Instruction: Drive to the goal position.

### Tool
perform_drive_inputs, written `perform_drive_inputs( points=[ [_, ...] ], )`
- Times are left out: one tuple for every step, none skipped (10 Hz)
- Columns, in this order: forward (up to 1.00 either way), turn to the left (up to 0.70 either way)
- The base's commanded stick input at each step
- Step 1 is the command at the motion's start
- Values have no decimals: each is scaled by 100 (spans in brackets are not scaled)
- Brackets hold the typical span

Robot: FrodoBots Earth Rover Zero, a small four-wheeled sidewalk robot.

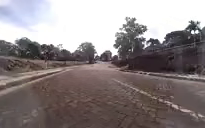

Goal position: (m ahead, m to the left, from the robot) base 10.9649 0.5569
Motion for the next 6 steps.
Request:
perform_drive_inputs(
  points=[
    [70, 0],
    [70, 0],
    [70, 0],
    [70, 0],
    [70, 0],
    [70, 0]
  ],
)
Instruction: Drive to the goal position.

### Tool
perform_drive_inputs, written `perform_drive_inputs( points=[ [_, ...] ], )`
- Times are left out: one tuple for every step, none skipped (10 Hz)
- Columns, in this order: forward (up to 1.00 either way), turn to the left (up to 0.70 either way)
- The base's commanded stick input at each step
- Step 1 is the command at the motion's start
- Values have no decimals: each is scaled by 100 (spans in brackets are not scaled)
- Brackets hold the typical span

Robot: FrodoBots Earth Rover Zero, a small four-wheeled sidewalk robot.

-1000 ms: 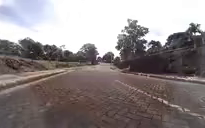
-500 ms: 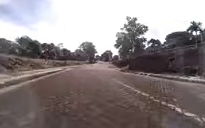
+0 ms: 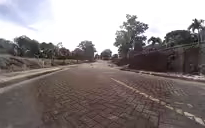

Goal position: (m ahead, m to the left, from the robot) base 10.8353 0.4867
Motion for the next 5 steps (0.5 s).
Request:
perform_drive_inputs(
  points=[
    [70, 0],
    [70, 0],
    [70, 0],
    [70, 0],
    [70, 0]
  ],
)
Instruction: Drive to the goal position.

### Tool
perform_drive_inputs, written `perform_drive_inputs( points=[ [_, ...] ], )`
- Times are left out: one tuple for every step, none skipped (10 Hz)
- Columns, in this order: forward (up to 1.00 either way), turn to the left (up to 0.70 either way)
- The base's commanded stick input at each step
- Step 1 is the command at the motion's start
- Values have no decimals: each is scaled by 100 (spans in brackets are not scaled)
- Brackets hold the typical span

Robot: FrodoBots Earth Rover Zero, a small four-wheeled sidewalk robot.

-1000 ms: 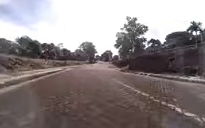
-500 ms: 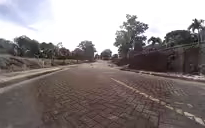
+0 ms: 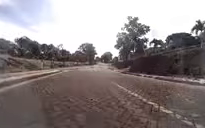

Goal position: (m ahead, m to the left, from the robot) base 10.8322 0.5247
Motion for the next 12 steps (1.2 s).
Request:
perform_drive_inputs(
  points=[
    [70, 0],
    [70, 0],
    [70, 0],
    [70, 0],
    [70, 0],
    [70, 0],
    [70, 0],
    [70, 0],
    [70, 0],
    [70, 0],
    [70, 0],
    [70, 0]
  ],
)
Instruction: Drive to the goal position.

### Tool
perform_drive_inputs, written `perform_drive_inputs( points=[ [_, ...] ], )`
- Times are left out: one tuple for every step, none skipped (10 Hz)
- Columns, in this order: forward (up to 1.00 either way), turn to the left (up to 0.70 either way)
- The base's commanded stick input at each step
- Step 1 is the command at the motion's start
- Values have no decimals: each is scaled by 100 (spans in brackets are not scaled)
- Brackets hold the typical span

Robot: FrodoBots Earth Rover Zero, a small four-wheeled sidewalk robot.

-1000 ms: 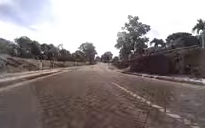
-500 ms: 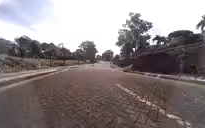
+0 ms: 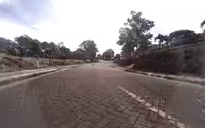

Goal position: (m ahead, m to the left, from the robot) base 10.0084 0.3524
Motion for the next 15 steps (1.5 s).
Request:
perform_drive_inputs(
  points=[
    [70, 0],
    [70, 0],
    [70, 0],
    [70, 0],
    [70, 0],
    [70, 0],
    [70, 0],
    [70, 0],
    [70, 0],
    [70, 0],
    [70, 0],
    [70, 0],
    [70, 0],
    [70, 0],
    [70, 0]
  ],
)
